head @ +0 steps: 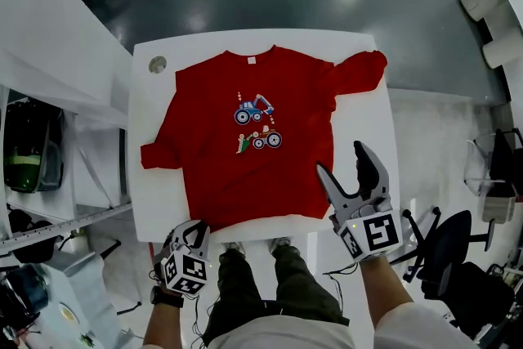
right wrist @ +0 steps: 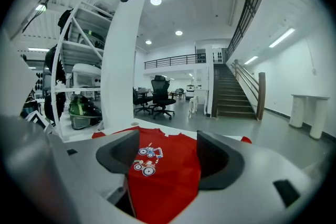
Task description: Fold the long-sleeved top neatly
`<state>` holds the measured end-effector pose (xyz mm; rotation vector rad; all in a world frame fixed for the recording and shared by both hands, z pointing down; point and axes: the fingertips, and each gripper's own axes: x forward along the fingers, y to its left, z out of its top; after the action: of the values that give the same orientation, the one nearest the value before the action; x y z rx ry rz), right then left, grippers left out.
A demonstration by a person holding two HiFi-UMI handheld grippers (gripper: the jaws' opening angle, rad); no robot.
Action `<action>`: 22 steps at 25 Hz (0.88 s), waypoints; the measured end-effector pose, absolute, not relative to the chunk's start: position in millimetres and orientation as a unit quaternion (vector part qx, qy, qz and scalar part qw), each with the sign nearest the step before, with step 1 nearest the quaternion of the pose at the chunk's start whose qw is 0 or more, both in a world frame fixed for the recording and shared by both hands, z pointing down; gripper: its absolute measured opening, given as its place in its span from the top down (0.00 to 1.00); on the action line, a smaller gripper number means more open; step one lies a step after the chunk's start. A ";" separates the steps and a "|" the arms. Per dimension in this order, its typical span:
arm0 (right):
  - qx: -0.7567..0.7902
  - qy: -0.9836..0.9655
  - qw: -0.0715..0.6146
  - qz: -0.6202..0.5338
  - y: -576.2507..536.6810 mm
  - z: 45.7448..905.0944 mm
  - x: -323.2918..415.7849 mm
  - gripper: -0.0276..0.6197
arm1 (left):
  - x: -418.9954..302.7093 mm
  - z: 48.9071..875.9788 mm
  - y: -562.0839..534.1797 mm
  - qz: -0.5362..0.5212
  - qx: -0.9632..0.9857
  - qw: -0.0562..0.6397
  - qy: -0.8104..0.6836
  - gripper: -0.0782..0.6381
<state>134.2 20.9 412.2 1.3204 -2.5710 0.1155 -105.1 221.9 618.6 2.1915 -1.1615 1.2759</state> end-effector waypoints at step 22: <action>0.417 -0.886 0.188 0.070 58.5 468.8 150.3 0.44 | -98.9 620.3 225.0 0.443 0.777 0.211 -0.396 0.71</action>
<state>150.3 58.5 468.8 1.1736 -2.4940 0.1976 -98.9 225.0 620.3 2.1583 -1.0994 1.2305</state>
